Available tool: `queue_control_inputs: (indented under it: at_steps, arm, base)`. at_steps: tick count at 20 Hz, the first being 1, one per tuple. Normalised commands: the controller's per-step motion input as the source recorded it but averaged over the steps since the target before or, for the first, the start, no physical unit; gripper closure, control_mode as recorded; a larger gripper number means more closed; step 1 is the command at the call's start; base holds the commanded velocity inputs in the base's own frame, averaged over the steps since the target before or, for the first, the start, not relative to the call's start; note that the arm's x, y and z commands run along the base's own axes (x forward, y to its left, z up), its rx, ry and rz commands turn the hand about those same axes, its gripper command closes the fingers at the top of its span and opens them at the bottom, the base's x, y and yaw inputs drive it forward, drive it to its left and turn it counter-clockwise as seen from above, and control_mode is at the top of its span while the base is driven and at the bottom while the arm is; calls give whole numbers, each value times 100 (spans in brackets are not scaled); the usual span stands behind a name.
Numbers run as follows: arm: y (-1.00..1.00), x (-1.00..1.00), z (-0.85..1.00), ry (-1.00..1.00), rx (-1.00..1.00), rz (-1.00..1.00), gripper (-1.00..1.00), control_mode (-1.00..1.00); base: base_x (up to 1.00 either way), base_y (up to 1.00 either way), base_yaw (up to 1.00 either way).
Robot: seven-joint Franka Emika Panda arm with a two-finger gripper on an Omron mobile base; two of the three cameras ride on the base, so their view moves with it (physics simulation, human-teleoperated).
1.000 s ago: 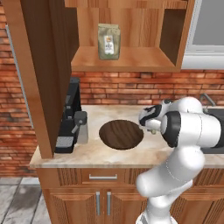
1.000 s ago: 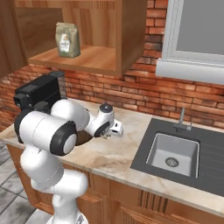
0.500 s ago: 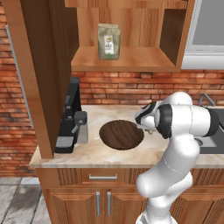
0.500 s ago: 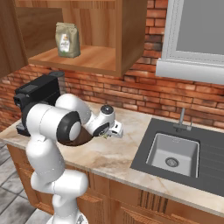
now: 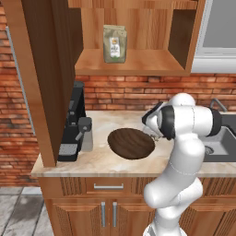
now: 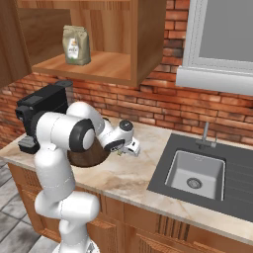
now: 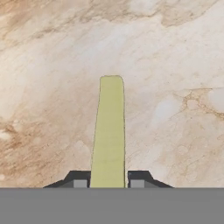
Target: Pick the egg and butter from the fridge and place them by the bowl for mixing.
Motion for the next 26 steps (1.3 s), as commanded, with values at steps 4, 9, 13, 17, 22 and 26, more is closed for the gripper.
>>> queue_control_inputs:
  at_steps: [4,9,13,17,22,26]
  arm:
    - [0,2,-11,0,4,0,-100,-100]
    - [0,0,-3,0,1,0,-100,-100]
    - [-2,0,4,0,0,0,-100,-100]
    - [-1,0,12,0,0,-1,-100,-100]
    - [-9,-1,29,0,0,-1,-100,-100]
    - [-8,-17,35,0,0,-4,-100,-100]
  base:
    - [0,0,0]
    - [0,0,0]
    - [0,0,0]
    - [0,0,0]
    - [0,0,0]
    - [0,0,0]
